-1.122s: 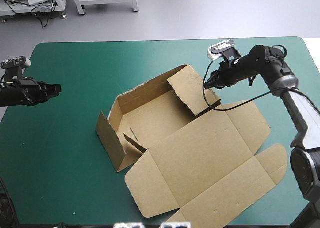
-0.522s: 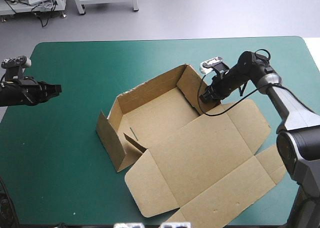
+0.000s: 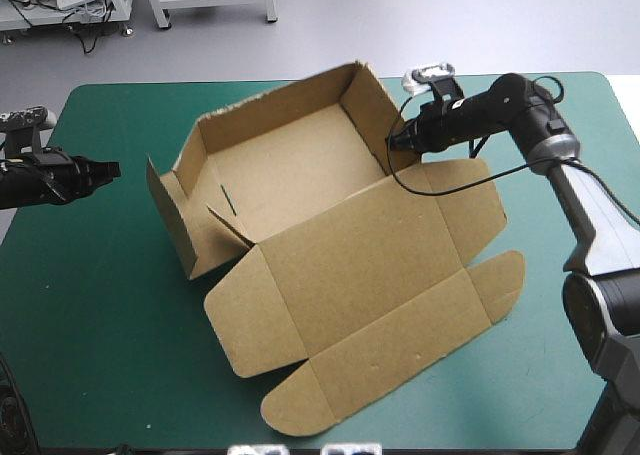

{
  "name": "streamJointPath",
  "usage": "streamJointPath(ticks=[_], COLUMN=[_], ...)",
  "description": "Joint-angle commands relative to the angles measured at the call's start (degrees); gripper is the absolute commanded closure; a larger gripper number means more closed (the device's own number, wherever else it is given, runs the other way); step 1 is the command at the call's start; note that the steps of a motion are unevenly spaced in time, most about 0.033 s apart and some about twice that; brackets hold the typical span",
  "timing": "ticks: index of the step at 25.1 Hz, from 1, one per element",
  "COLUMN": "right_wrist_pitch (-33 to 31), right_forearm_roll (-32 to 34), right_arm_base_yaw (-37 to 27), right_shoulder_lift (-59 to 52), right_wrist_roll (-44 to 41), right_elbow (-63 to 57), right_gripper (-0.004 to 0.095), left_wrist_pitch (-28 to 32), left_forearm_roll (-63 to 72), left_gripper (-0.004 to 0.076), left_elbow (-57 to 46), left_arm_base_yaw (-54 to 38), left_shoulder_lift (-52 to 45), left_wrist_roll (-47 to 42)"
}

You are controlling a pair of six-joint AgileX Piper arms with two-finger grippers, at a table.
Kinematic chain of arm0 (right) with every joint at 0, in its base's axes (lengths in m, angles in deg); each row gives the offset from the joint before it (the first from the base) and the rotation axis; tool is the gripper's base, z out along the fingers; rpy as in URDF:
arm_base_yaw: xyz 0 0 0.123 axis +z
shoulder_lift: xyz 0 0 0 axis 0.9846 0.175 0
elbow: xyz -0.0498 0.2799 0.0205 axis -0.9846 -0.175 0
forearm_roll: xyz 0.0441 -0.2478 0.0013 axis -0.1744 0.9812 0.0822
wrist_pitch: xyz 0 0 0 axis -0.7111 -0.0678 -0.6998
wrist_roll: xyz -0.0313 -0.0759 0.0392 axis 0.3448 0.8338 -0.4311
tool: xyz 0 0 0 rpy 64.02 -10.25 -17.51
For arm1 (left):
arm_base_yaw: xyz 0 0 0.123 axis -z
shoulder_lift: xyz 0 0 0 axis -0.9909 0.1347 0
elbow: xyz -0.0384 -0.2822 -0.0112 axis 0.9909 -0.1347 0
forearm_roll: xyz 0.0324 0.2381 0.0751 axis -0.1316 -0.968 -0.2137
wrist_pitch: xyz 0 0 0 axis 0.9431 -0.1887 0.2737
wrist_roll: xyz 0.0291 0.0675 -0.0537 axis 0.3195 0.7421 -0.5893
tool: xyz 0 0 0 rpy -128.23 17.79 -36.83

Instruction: Fold the box

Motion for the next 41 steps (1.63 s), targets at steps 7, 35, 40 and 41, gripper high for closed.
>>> streamJointPath(ticks=[7, 35, 40, 41], right_wrist_pitch=[-6.32, -4.57, -3.15, -2.26], right_forearm_roll=[-3.75, 6.15, 7.24, 6.45], right_arm_base_yaw=[-5.28, -7.02, -6.9, -6.9], right_shoulder_lift=[-16.9, -24.53, -24.74, -24.97], right_wrist_roll=[-7.45, -14.1, -15.26, -15.26], right_elbow=[17.57, 15.78, 9.88, 8.64], right_gripper=[0.0908, 0.0907, 0.0907, 0.0907], left_wrist_pitch=[4.31, -15.95, -15.77, -15.77], left_forearm_roll=[11.45, 44.86, 46.15, 46.55], left_gripper=[0.0733, 0.0734, 0.0734, 0.0734], left_elbow=[1.48, 1.48, 1.48, 1.48], left_arm_base_yaw=[0.07, 5.92, 5.92, 5.92], left_shoulder_lift=[-0.97, -8.4, -9.03, -9.03], left_wrist_roll=[0.44, 10.53, 10.25, 10.25])
